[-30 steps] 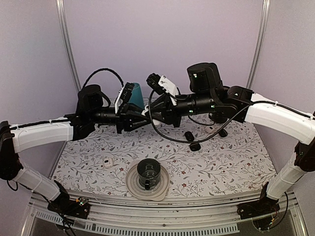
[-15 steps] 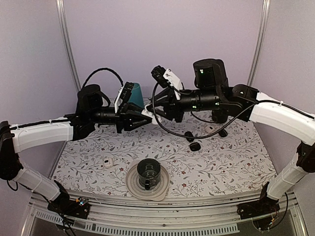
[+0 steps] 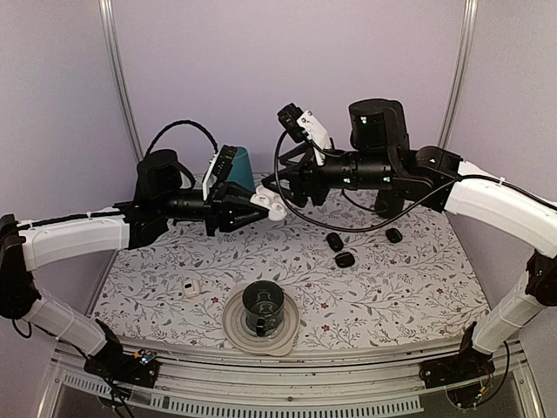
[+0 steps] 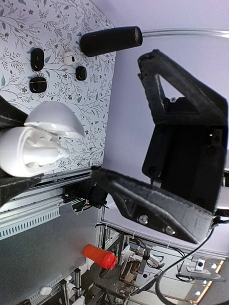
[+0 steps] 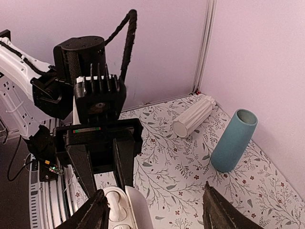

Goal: Insert the wireless bluetooth earbuds into the charging case
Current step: Adjust the left earbud in the left side groove of the charging case.

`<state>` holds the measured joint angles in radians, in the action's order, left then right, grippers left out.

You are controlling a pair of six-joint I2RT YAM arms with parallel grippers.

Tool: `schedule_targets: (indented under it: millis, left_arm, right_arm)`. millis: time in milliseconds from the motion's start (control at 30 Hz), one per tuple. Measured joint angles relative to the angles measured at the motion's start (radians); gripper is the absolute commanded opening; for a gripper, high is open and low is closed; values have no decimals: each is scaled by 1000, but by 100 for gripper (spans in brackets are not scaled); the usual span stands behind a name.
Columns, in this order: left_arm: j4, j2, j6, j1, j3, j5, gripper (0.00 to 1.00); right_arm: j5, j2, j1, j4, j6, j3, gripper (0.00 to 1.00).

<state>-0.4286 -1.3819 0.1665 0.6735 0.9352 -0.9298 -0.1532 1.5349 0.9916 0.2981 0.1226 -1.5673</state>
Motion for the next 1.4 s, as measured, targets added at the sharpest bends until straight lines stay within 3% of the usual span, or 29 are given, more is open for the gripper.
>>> schedule_targets:
  millis: [1400]
  left_arm:
    - [0,15,4,-1,0,0,0]
  right_arm:
    - [45,14,-11,7,-38,-10,72]
